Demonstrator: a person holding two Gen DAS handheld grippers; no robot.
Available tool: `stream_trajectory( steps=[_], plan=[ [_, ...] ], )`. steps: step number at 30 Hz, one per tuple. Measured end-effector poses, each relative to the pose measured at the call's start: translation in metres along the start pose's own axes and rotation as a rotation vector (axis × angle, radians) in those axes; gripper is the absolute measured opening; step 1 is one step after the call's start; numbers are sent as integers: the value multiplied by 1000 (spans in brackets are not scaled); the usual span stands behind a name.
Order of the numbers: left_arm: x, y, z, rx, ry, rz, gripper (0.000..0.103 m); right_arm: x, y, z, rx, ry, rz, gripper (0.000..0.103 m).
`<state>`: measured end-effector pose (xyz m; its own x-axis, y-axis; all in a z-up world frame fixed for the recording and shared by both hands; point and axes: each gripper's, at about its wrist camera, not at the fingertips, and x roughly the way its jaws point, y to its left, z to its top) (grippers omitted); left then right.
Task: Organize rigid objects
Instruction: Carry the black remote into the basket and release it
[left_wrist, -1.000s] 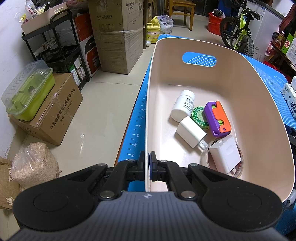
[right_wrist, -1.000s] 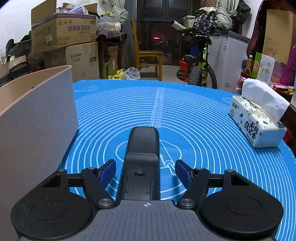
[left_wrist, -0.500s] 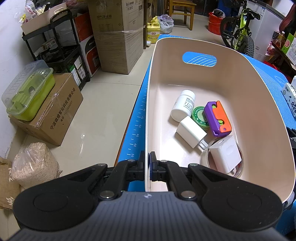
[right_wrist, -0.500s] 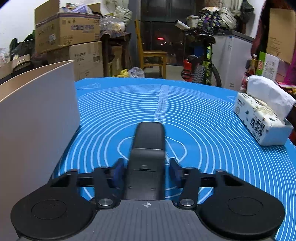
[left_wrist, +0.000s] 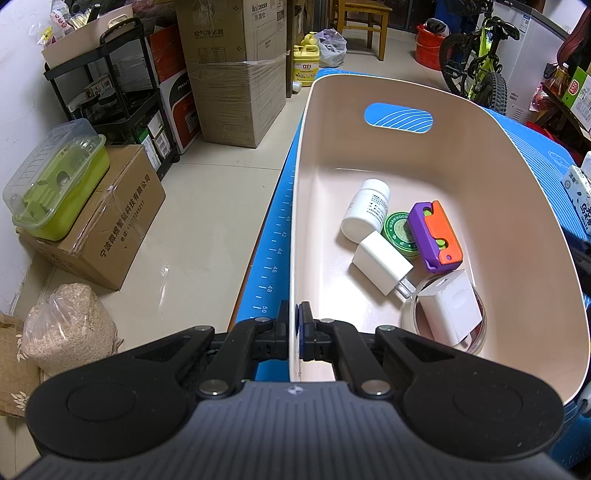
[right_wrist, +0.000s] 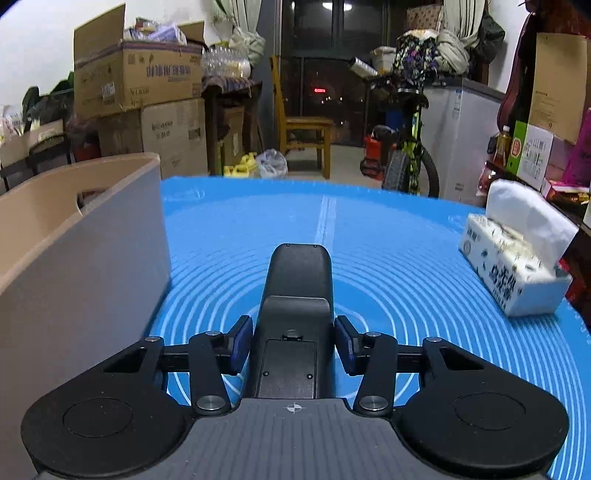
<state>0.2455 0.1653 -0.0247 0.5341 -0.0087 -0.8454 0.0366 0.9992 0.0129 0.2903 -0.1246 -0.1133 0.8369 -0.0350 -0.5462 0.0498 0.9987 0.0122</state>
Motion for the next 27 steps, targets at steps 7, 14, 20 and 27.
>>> stream_trajectory(
  steps=[7,14,20,27],
  plan=[
    [0,0,-1,0,0,0,5,-36,5,34,13,-98,55,54],
    [0,0,-1,0,0,1,5,-76,21,63,0,-169,139,54],
    [0,1,-1,0,0,0,5,-90,47,74,-36,-153,211,54],
    [1,4,-1,-5,0,-7,5,-91,97,84,-121,-101,270,54]
  ],
)
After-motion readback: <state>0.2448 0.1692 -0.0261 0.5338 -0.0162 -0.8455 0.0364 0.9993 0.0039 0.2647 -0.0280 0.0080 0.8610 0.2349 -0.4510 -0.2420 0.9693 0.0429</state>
